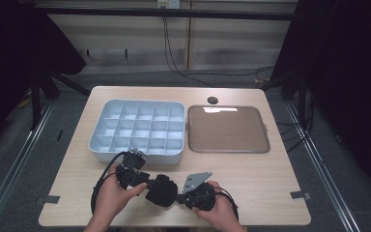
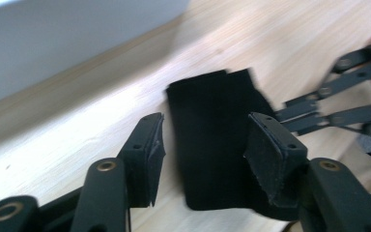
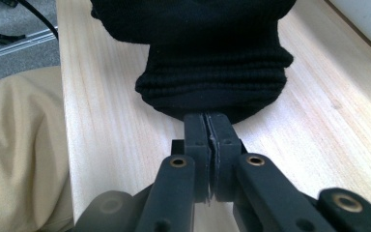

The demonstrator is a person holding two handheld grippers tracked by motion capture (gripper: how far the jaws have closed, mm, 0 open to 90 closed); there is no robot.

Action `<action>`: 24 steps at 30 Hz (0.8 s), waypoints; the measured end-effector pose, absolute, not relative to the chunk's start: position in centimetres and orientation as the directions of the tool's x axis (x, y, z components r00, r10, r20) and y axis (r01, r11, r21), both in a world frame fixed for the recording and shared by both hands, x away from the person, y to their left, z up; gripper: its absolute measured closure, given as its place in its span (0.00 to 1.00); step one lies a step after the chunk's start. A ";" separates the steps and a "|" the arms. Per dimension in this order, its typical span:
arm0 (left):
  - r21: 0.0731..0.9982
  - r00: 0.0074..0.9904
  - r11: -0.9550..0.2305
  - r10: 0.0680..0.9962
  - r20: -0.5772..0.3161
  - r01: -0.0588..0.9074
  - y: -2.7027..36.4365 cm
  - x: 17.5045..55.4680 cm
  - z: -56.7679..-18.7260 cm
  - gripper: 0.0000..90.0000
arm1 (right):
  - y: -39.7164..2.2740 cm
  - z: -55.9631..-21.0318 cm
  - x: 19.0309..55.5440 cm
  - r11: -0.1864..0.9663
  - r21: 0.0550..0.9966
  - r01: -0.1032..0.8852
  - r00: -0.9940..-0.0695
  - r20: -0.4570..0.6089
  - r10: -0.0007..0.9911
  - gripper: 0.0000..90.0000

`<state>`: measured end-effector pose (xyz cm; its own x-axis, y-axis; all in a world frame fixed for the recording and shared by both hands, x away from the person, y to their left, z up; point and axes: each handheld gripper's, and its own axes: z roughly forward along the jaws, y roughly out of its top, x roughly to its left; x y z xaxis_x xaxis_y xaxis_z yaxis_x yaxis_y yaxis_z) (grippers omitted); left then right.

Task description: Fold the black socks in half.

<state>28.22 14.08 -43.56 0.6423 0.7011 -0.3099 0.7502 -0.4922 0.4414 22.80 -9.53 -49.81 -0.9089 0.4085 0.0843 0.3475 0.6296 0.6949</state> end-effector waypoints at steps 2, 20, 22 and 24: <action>0.423 0.632 -0.492 0.711 -0.309 0.761 14.6 28.5 -44.2 0.52 | -9.5 -49.8 22.8 0.629 0.694 0.350 -0.908 0.087 0.410 0.98; 0.382 0.617 -0.495 0.712 -0.336 0.780 13.5 28.6 -46.5 0.43 | -9.4 -49.8 22.7 0.628 0.697 0.346 -0.910 0.085 0.407 0.98; 0.378 0.617 -0.498 0.711 -0.336 0.780 13.1 28.4 -46.6 0.43 | -9.4 -49.8 22.8 0.632 0.695 0.343 -0.911 0.082 0.404 0.98; 0.375 0.631 -0.517 0.703 -0.327 0.770 12.8 28.3 -46.7 0.43 | -9.4 -49.8 22.8 0.629 0.697 0.345 -0.910 0.084 0.406 0.98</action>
